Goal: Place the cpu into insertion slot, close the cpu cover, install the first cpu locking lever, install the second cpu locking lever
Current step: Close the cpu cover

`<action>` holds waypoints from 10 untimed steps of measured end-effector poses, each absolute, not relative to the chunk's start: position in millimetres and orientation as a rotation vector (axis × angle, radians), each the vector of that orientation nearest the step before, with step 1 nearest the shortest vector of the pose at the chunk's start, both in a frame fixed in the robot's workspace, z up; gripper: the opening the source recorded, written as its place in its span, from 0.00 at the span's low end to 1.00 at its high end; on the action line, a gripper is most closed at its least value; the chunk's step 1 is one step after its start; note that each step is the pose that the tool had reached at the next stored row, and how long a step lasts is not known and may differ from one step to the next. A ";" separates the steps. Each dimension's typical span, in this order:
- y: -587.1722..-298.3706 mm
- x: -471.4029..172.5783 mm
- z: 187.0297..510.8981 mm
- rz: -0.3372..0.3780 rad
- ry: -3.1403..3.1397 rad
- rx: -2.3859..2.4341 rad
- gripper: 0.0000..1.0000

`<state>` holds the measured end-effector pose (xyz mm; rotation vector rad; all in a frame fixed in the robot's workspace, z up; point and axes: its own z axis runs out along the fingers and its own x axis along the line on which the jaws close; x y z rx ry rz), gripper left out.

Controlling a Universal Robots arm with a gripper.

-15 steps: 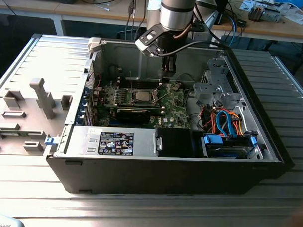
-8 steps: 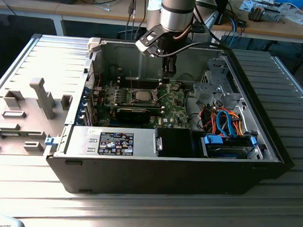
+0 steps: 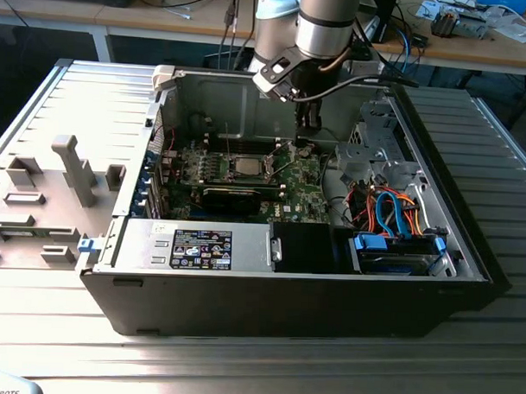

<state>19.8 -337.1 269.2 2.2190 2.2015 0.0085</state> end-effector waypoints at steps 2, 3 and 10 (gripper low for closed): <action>-337.1 21.8 267.9 0.008 2.201 2.220 0.11; -337.1 24.4 267.1 0.008 2.200 2.221 0.11; -337.1 29.1 263.1 0.007 2.200 2.222 0.11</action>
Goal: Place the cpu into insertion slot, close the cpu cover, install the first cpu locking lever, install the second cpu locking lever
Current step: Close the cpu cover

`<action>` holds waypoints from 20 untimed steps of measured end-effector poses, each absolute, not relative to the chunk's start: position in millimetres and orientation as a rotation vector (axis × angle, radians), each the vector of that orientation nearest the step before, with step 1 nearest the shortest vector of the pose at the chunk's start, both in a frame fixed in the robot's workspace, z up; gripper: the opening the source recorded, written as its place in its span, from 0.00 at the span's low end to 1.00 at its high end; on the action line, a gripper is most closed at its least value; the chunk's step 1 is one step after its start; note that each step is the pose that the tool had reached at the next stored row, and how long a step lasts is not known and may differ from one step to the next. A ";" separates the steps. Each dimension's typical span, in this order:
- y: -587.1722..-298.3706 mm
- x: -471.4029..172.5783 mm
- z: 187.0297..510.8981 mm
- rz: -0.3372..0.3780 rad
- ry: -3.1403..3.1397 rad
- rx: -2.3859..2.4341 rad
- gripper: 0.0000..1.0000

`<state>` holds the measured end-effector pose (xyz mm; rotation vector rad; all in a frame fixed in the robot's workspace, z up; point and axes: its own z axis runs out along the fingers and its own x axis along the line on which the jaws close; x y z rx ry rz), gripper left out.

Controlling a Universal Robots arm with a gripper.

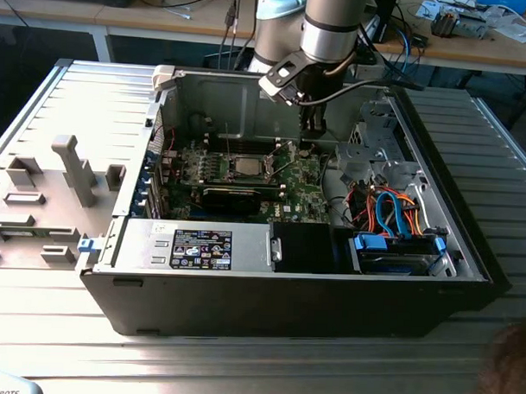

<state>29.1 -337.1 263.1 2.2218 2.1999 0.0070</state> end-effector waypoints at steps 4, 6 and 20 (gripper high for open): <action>-337.1 31.4 261.0 0.007 2.200 2.222 0.11; -337.1 32.4 260.1 0.007 2.200 2.222 0.11; -337.1 25.0 251.3 0.007 2.199 2.224 0.11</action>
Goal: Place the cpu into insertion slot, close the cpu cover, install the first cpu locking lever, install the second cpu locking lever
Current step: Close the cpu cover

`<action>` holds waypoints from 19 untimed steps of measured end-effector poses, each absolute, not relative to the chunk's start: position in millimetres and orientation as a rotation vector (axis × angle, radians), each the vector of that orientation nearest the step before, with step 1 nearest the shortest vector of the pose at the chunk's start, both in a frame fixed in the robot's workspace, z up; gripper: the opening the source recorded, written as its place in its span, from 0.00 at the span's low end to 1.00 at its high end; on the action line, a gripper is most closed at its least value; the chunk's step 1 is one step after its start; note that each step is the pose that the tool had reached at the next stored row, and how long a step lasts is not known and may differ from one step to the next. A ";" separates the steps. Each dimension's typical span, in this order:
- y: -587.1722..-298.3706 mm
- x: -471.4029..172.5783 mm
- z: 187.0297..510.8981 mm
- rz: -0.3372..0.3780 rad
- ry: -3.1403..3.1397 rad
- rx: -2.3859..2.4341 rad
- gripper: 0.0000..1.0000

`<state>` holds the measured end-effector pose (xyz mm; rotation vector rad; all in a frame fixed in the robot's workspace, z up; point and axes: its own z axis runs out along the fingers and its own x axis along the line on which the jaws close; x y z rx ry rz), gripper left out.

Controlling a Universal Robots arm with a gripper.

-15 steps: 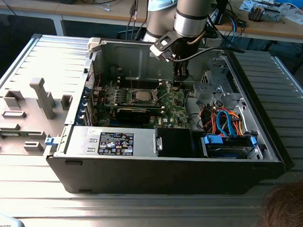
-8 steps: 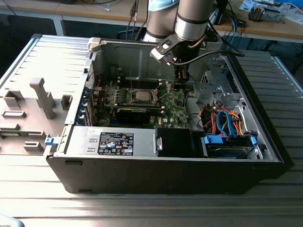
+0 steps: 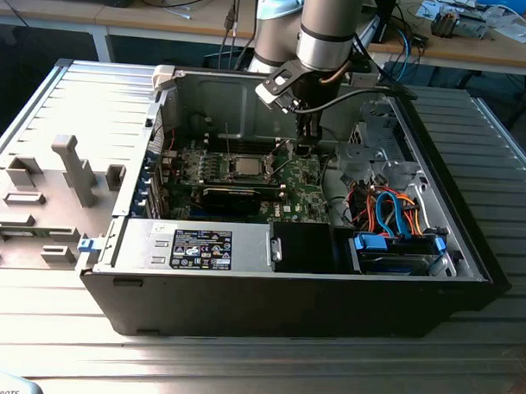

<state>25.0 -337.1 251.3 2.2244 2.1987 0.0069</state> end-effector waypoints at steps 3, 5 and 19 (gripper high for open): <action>-337.1 24.9 251.3 0.007 2.199 2.224 0.11; -337.0 23.7 251.3 0.007 2.199 2.225 0.11; -337.1 2.2 250.1 0.007 2.199 2.224 0.11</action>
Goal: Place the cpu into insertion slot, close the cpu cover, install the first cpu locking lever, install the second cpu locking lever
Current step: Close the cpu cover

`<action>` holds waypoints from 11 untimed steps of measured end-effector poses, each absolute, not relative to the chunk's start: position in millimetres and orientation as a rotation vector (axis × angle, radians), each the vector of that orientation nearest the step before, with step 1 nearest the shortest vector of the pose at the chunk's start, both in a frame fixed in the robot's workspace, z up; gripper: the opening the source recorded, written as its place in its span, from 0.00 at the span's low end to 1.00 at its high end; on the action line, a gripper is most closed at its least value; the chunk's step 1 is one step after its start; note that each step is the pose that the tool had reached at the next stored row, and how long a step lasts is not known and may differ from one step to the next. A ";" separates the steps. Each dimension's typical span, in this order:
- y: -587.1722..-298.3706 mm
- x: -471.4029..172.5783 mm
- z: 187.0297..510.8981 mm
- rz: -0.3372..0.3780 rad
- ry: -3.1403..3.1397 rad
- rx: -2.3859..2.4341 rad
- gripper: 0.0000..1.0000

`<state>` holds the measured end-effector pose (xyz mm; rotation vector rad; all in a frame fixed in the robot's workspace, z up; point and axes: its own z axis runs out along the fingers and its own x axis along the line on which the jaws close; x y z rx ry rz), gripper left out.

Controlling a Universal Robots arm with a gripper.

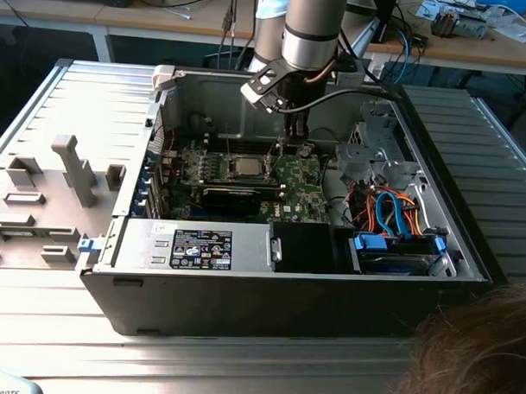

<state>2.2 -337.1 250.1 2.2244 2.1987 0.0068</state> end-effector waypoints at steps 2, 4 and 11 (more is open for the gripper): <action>-337.1 0.2 249.9 0.007 2.199 2.224 0.11; -337.1 -1.5 249.7 0.007 2.199 2.224 0.11; -337.1 -14.1 248.7 0.007 2.199 2.224 0.11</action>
